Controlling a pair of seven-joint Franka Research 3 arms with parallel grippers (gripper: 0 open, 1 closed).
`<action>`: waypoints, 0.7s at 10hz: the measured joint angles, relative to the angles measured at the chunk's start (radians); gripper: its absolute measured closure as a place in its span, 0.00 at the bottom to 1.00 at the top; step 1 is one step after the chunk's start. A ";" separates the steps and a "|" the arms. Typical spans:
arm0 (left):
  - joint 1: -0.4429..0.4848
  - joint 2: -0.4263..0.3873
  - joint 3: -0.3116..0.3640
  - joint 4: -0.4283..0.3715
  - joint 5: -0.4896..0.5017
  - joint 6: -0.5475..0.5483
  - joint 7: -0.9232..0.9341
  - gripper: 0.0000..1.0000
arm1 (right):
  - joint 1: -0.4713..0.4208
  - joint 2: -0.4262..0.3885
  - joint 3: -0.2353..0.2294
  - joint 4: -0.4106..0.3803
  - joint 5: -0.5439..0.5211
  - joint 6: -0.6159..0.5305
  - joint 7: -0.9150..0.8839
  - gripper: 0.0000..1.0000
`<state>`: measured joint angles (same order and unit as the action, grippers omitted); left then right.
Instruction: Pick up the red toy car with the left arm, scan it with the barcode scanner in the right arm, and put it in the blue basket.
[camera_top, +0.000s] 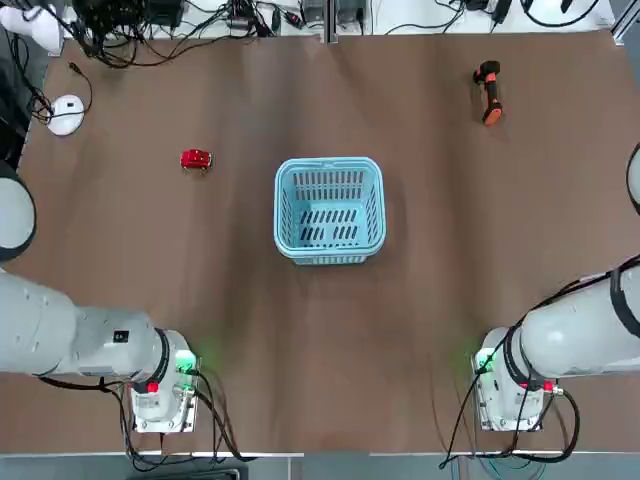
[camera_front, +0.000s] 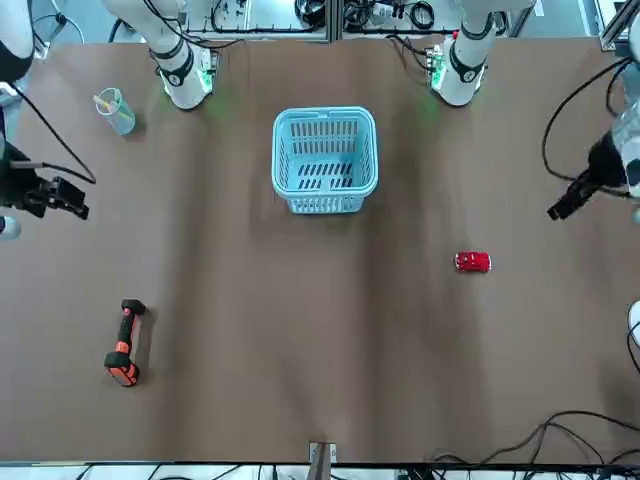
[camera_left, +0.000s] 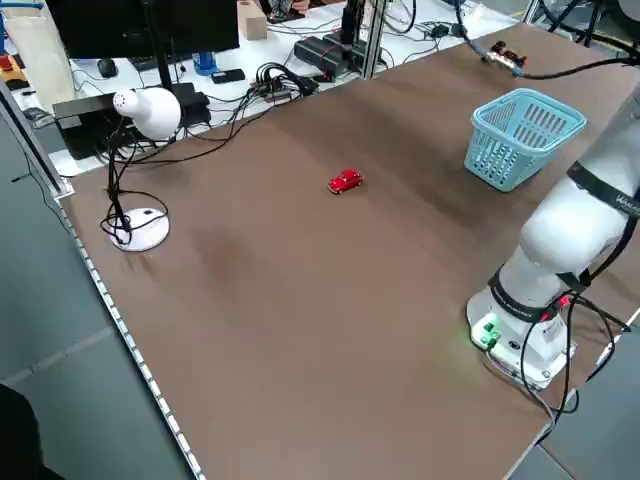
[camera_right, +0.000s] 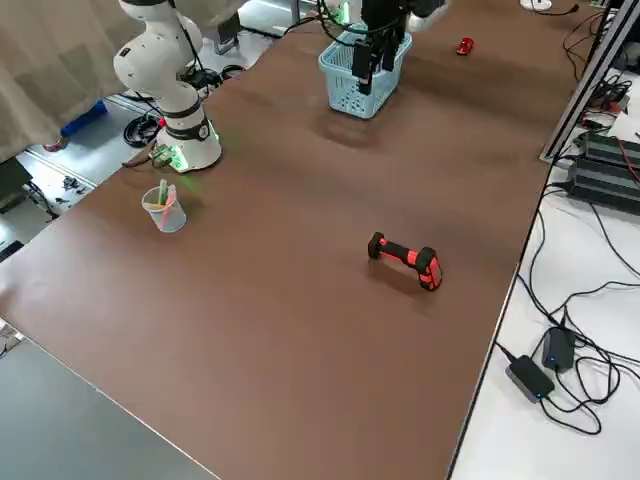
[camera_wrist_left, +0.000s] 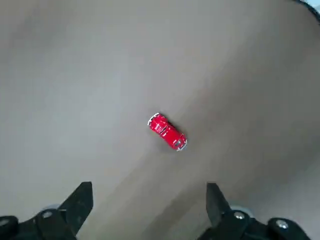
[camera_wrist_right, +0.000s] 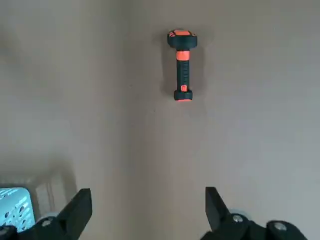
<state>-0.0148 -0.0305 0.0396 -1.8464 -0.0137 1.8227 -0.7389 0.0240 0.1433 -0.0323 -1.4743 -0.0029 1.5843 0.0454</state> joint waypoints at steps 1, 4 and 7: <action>0.002 0.000 0.003 -0.065 0.000 0.063 -0.063 0.00 | -0.004 0.031 -0.001 -0.002 0.000 0.002 0.000 0.00; 0.005 0.003 0.029 -0.243 -0.001 0.234 -0.227 0.00 | -0.027 0.152 -0.005 -0.004 0.000 0.074 0.000 0.00; 0.007 0.035 0.048 -0.351 -0.033 0.355 -0.362 0.00 | -0.046 0.306 -0.006 -0.008 0.000 0.269 0.001 0.00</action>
<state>-0.0080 0.0044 0.0877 -2.1976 -0.0469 2.1775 -1.1011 -0.0223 0.4494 -0.0386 -1.4821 -0.0029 1.8534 0.0463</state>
